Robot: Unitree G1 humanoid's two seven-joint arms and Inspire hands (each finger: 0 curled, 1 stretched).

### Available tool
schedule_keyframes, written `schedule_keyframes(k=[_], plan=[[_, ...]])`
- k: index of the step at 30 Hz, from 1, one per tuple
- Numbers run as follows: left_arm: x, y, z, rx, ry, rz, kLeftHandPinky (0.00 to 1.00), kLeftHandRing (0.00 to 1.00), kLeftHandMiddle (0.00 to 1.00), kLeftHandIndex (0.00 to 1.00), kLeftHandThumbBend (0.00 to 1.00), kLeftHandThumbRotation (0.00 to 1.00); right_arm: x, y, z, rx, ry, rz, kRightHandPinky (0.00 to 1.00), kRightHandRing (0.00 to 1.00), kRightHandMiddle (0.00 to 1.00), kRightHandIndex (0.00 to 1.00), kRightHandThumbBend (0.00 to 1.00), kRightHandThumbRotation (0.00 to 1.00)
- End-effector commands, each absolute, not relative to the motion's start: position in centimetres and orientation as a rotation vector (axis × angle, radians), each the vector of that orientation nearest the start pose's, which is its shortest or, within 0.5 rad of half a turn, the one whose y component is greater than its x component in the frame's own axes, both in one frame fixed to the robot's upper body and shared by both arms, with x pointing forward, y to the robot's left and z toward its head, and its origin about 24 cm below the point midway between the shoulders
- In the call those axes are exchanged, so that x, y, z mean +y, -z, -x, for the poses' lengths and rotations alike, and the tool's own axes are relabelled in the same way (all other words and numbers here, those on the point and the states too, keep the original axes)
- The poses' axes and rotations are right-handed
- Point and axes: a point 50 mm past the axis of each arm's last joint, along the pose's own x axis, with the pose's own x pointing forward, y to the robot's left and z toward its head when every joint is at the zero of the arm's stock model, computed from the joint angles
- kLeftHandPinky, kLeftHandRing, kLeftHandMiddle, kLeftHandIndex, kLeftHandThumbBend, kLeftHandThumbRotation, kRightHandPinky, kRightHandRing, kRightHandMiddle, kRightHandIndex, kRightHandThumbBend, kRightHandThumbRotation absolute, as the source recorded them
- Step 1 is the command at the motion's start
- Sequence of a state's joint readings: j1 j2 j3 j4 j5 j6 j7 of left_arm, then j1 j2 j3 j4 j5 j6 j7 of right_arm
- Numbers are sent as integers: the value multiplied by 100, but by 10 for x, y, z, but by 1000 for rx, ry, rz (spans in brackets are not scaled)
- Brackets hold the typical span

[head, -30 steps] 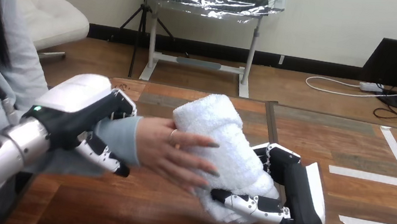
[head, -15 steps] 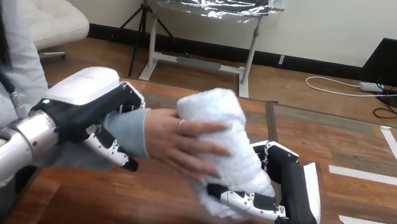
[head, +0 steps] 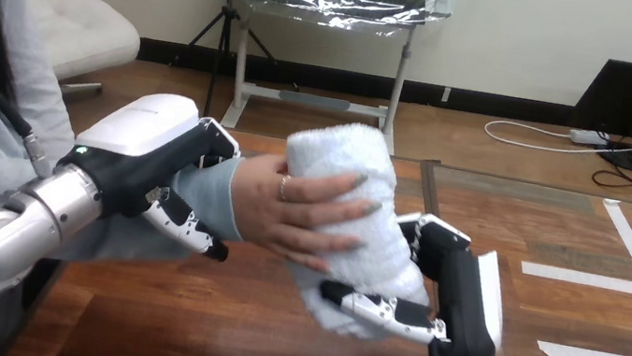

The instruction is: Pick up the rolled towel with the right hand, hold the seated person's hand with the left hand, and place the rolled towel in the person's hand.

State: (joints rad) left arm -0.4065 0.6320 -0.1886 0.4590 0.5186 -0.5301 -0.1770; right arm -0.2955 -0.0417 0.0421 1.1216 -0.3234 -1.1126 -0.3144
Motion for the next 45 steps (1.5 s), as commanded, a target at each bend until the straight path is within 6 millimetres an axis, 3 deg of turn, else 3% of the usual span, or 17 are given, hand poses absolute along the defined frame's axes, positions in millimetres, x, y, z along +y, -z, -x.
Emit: schedule_keyframes(k=[1,45], plan=[[185,-128,-325,-470,493,-1171,22,27,33,34,84,0,-90,-16,-265,-517,-203,144,26,32,41,42,76,0],[190,-121,-321,-441,479,-1166,24,30,37,38,84,0,-89,-13,-269,-461,-140,172,27,32,41,42,77,0]])
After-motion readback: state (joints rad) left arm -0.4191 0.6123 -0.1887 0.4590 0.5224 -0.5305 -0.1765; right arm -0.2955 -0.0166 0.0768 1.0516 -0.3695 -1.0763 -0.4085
